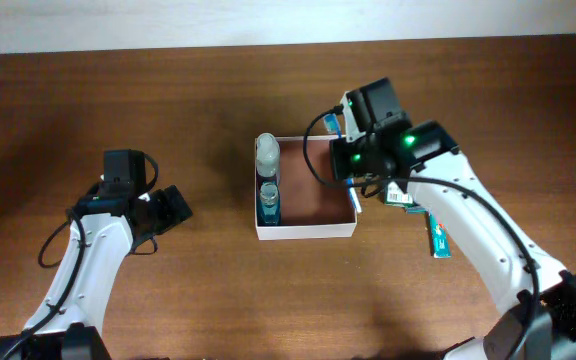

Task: Pack container
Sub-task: 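Lift the toothbrush with the right gripper and carry it over the box, then lower the toothbrush into the box's right side and open the right gripper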

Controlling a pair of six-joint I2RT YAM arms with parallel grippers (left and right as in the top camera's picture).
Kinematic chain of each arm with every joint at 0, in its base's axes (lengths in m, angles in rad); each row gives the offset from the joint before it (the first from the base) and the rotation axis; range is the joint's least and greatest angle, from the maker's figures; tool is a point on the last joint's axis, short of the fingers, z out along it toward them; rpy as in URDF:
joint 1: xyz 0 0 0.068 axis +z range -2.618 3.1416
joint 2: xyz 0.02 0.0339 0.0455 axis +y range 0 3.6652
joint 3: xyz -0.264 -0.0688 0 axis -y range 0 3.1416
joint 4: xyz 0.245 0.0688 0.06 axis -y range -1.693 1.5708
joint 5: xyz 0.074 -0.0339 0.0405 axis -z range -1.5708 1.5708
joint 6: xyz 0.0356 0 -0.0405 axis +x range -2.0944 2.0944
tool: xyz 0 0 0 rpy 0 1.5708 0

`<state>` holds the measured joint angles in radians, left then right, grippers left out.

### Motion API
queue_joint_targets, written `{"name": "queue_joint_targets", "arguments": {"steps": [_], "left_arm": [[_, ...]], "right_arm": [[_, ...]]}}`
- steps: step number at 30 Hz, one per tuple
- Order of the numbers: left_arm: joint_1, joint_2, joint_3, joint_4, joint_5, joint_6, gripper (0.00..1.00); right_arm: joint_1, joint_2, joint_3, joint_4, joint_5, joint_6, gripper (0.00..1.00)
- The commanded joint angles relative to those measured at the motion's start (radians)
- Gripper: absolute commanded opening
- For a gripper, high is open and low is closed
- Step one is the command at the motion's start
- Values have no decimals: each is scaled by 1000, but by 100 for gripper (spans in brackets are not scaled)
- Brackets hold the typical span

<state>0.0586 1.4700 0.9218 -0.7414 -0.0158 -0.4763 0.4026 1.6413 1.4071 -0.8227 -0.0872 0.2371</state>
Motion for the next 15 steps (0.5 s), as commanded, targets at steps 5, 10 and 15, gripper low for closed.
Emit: {"name": "queue_joint_targets", "arguments": {"steps": [5, 10, 15], "left_arm": [[3, 8, 2, 0, -7, 2, 100], [3, 8, 2, 0, -7, 2, 100], [3, 8, 2, 0, -7, 2, 100]], "right_arm": [[79, 5, -88, 119, 14, 12, 4], [109, 6, -108, 166, 51, 11, 4], [110, 17, -111, 168, 51, 14, 4]]}}
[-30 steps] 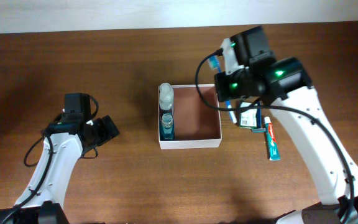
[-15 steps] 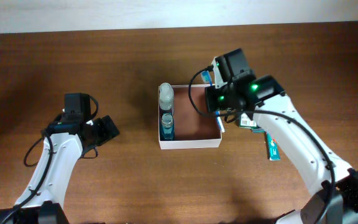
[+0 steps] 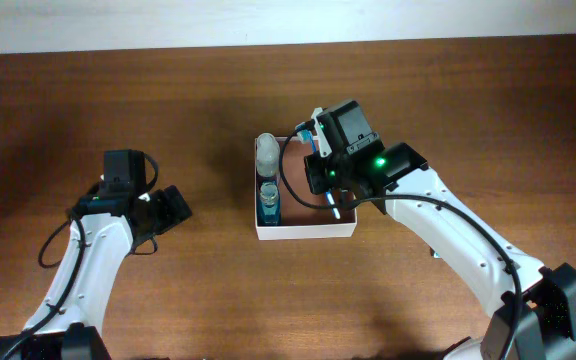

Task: Pack container
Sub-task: 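Lower the toothbrush into the box's right side and open the right gripper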

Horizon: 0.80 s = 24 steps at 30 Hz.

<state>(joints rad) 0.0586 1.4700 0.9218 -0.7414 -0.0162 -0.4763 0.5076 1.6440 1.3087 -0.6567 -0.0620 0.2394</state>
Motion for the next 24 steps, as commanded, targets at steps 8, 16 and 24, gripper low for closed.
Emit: {"name": "queue_joint_targets", "arguments": {"steps": [8, 16, 24], "left_arm": [[3, 8, 2, 0, -7, 2, 100], [3, 8, 2, 0, -7, 2, 100], [3, 8, 2, 0, -7, 2, 100]], "right_arm": [[5, 56, -47, 34, 34, 56, 4], [3, 65, -52, 44, 52, 27, 4], [2, 65, -54, 53, 53, 24, 4]]}}
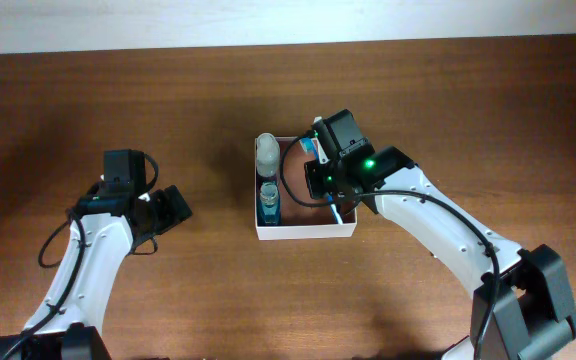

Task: Pack container
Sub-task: 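Lower the toothbrush into the box's right side and open the right gripper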

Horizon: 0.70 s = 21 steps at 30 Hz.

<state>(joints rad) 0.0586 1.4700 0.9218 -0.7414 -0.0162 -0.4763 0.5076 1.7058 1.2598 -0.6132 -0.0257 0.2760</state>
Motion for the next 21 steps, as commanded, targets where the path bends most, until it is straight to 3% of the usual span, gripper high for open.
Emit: {"name": "queue_joint_targets", "arguments": {"steps": [1, 21], "left_arm": [[3, 8, 2, 0, -7, 2, 100], [3, 8, 2, 0, -7, 2, 100]], "right_arm": [[2, 3, -5, 15, 16, -24, 4], [2, 71, -5, 23, 16, -36, 4]]}}
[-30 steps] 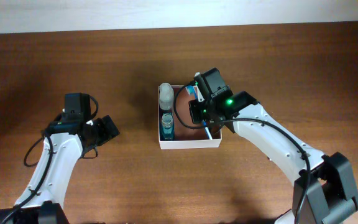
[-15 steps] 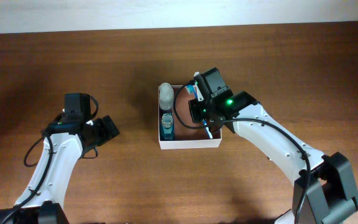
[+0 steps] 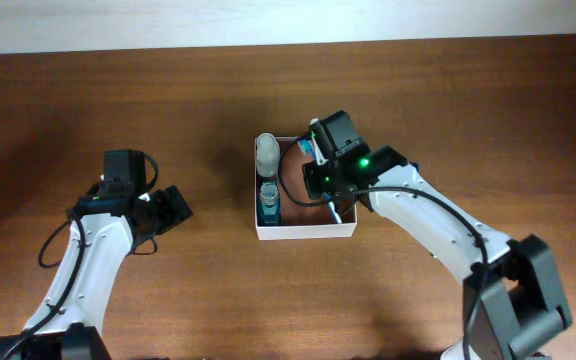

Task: Pack container
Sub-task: 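Lower the toothbrush into the box's right side and open the right gripper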

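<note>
A white box [image 3: 306, 232] with a brown floor stands at mid table. Along its left wall lie a clear bottle with a pale cap [image 3: 267, 152] and a blue bottle [image 3: 269, 204]. My right gripper [image 3: 321, 182] hangs low over the box's right half, shut on a blue and white toothbrush [image 3: 309, 146]. The brush runs from the box's far edge to near its right wall. The fingers themselves are hidden under the wrist. My left gripper [image 3: 174, 206] rests far to the left, away from the box, with nothing near it.
The dark wood table [image 3: 208, 290] ends at a pale wall along the top of the view. My right arm [image 3: 438, 225] crosses the table to the right of the box and covers what lies under it.
My right gripper with the toothbrush has shifted very slightly left and lower inside the box. The left arm has not moved.
At first my right gripper held the toothbrush over the box's right rim, with small packets on the table beside it. It then stood over the box's right half, and later deeper toward the middle, where it stays. The left arm stayed still.
</note>
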Controlling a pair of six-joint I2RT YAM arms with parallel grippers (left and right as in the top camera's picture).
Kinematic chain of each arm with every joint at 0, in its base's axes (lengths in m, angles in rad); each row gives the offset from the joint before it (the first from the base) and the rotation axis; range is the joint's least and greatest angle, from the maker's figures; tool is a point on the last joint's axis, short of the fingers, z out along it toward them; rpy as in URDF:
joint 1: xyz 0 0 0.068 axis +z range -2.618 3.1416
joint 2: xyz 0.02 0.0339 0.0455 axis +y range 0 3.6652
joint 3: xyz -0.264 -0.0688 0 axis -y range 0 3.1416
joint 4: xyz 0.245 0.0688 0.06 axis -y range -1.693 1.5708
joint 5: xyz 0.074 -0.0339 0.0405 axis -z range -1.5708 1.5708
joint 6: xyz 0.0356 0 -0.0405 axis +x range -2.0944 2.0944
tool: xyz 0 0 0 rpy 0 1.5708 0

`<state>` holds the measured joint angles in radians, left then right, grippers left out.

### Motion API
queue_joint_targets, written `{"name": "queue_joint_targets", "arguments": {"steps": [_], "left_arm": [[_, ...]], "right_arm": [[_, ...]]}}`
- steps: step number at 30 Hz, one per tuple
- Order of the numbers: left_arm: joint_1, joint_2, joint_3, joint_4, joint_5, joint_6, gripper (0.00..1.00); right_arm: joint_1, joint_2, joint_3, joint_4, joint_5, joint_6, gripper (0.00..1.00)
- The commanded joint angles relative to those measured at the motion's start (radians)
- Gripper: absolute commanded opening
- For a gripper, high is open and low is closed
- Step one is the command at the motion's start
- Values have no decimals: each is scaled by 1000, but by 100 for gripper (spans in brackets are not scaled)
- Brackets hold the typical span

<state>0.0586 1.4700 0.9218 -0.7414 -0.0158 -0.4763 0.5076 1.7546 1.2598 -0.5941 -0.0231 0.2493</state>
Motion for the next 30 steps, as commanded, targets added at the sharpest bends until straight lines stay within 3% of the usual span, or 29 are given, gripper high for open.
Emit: {"name": "queue_joint_targets", "arguments": {"steps": [1, 30], "left_arm": [[3, 8, 2, 0, -7, 2, 100], [3, 8, 2, 0, -7, 2, 100]], "right_arm": [[2, 28, -5, 5, 13, -9, 4], [2, 102, -5, 17, 13, -8, 5]]}}
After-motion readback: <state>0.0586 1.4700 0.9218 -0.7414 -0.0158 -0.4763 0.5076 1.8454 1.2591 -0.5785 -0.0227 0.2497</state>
